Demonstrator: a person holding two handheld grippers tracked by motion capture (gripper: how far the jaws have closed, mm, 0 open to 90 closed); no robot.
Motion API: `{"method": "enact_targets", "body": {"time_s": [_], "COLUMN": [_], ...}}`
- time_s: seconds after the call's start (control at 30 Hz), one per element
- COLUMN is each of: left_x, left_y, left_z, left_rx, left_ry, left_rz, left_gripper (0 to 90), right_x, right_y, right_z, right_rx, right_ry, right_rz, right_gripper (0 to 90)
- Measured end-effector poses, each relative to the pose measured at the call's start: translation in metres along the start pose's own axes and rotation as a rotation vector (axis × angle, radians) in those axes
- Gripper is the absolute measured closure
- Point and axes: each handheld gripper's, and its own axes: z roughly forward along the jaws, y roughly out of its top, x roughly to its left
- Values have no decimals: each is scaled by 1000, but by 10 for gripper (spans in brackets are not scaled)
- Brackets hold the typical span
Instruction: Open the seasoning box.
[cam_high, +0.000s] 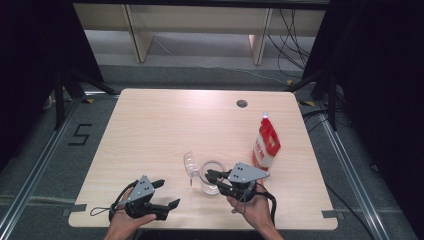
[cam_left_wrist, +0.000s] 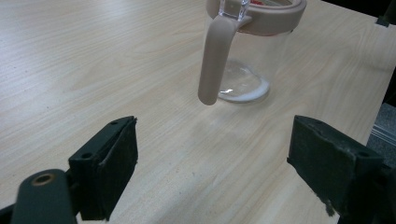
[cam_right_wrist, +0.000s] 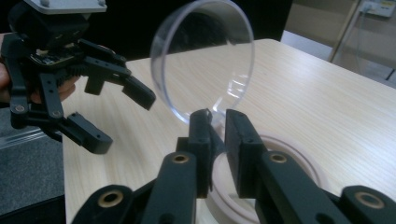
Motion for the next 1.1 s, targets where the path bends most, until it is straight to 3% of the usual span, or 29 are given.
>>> {"method": "enact_targets", "body": {"time_s": [0.13,0.2,0.23,0.33,0.43,0.47,0.5,0.6,0.67,0.77,0.8,0.9,1.0,1.03,1.1], "left_x": [-1,-1,-2,-1,0,0,1,0,0,1,0,2,3,1,2], "left_y": [-1,0,0,0,-1,-1,-1,-1,-1,0,-1,0,0,-1,-1], "left_z": [1,1,1,1,0,1,1,1,1,1,1,1,0,1,1], "left_rx": [-1,0,-3,-7,2,-2,0,0,5,1,3,0,0,-3,-5], "left_ry": [-3,-3,-6,-1,7,12,10,4,10,9,14,12,9,15,5], "left_rz": [-8,-6,-7,-13,-13,-18,-20,-22,-13,2,-19,-5,-4,-33,-31], "left_gripper": [154,154,154,153,153,153,153,154,153,154,153,153,153,153,153], "right_x": [-4,-9,-10,-17,-17,-19,-17,-23,-24,-28,-27,-28,-29,-29,-32], "right_y": [-5,-9,-11,-20,-24,-25,-27,-31,-32,-35,-36,-40,-46,-46,-48], "right_z": [-12,-22,-28,-42,-47,-50,-53,-64,-66,-74,-76,-82,-87,-87,-89], "right_rx": [3,-11,9,-4,13,4,19,22,16,8,15,20,27,27,16], "right_ry": [-44,-81,-81,-136,-147,-172,-170,-215,-213,-268,-256,-276,-328,-328,-347], "right_rz": [36,25,49,48,65,39,73,75,84,80,102,130,153,153,181], "right_gripper": [746,721,715,678,658,636,623,586,576,551,539,531,494,494,487]}}
